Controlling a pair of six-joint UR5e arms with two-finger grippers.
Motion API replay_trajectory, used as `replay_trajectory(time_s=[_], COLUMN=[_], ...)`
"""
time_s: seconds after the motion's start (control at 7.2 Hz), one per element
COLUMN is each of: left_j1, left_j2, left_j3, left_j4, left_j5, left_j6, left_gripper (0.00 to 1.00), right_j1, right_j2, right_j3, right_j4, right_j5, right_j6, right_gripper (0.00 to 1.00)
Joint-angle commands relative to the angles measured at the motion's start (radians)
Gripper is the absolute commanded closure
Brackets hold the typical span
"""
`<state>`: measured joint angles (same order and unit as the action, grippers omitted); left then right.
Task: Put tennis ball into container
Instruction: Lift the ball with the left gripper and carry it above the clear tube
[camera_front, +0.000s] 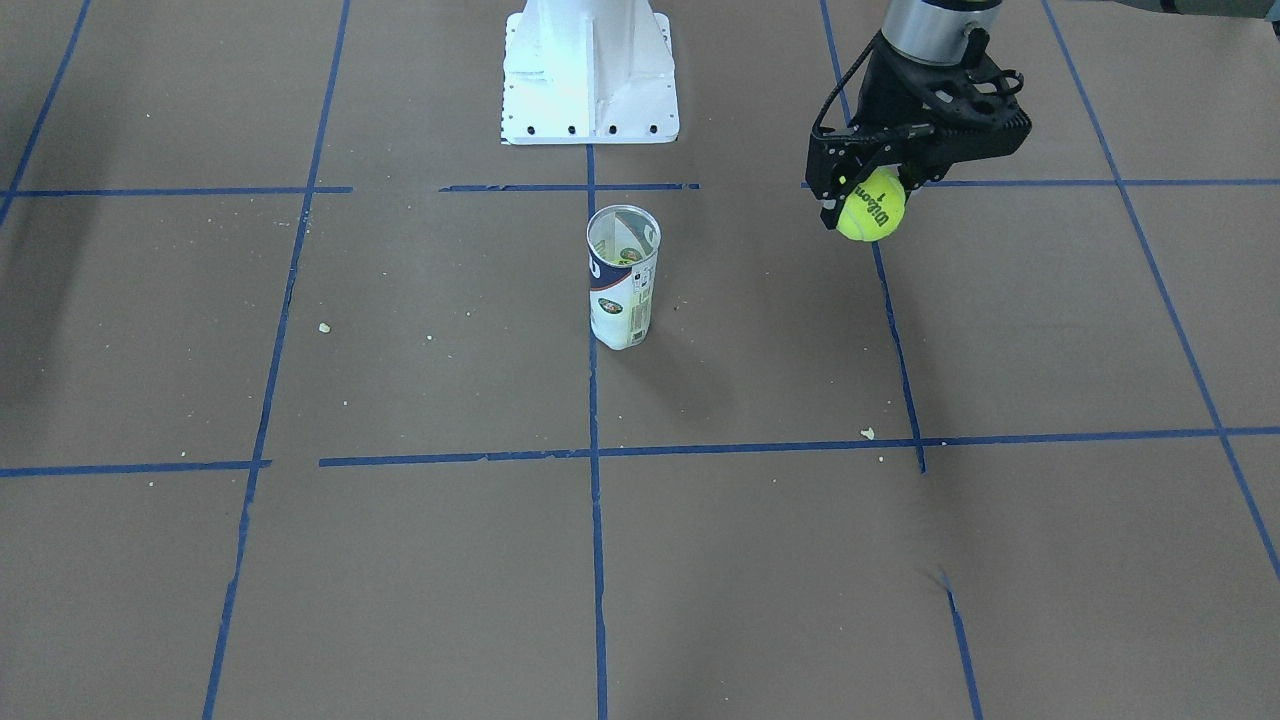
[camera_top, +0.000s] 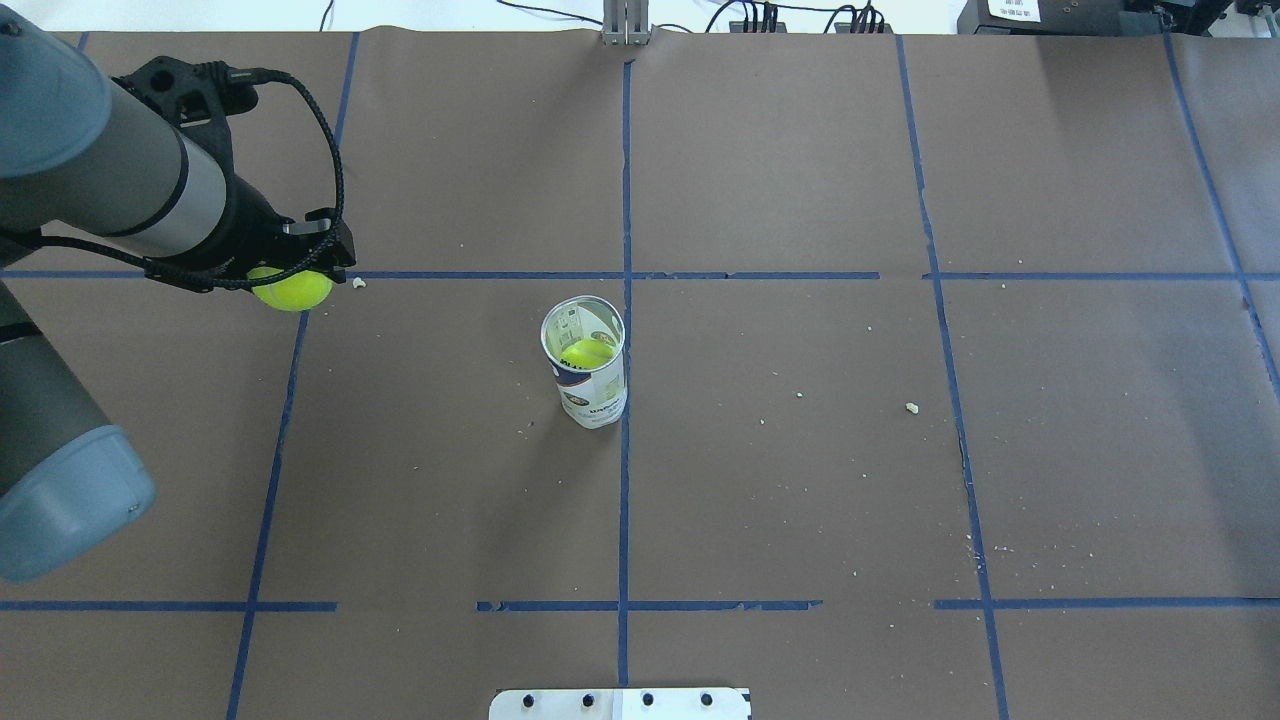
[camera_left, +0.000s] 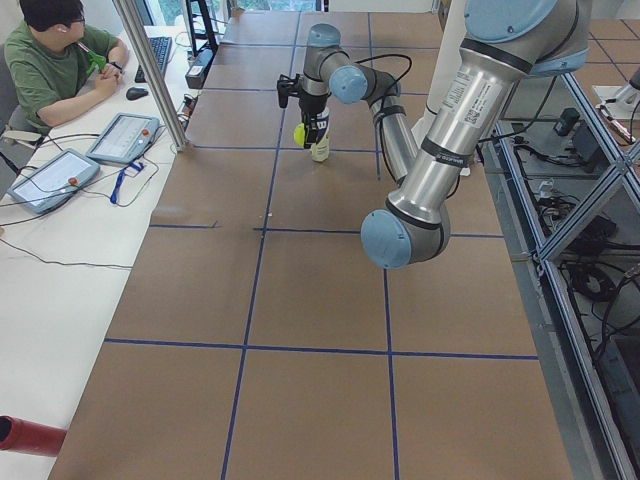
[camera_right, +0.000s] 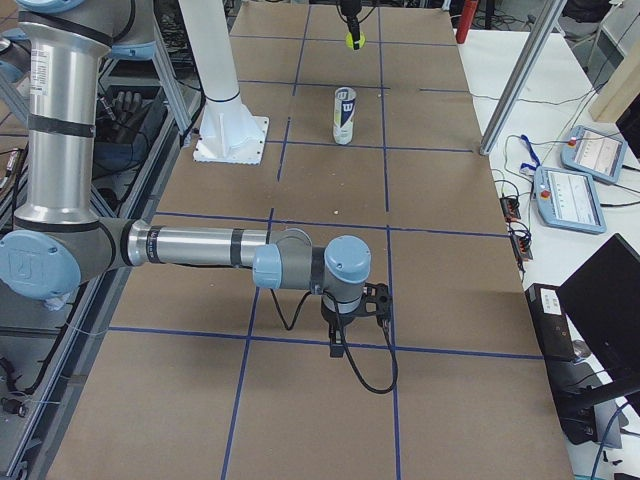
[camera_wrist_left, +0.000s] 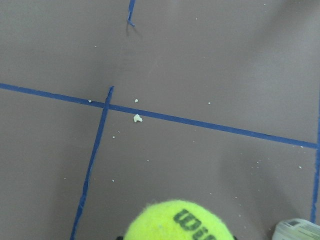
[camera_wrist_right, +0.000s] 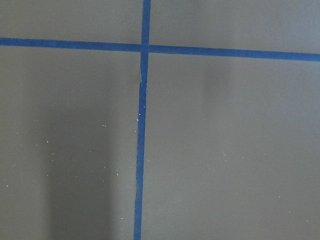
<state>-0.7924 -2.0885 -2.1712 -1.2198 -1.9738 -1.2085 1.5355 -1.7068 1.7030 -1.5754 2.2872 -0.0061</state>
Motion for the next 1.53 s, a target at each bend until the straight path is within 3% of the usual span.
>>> replay_trajectory(time_s=[0.0,0.83,1.39], left_j1=[0.034,0.134,0.196], left_j2=[-0.079,-0.368,-0.392], left_j3=[0.025,0.304,0.373], left_j4=[0.017,0.017,0.011], left_j5=[-0.063,-0.053,-0.005], left_j6=[-0.061,-0.233,-0.28], left_gripper=[0.99,0.95,0.94], right_j1=[0.0,0.0,0.0], right_j2=[-0.001,-0.001,-0.001], right_j3=[0.001,0.001,0.0], right_j4=[-0.002,0.0,0.0], right_j5=[0.0,0.0,0.0], right_j6=[0.0,0.0,0.0], right_gripper=[0.0,0.0,0.0])
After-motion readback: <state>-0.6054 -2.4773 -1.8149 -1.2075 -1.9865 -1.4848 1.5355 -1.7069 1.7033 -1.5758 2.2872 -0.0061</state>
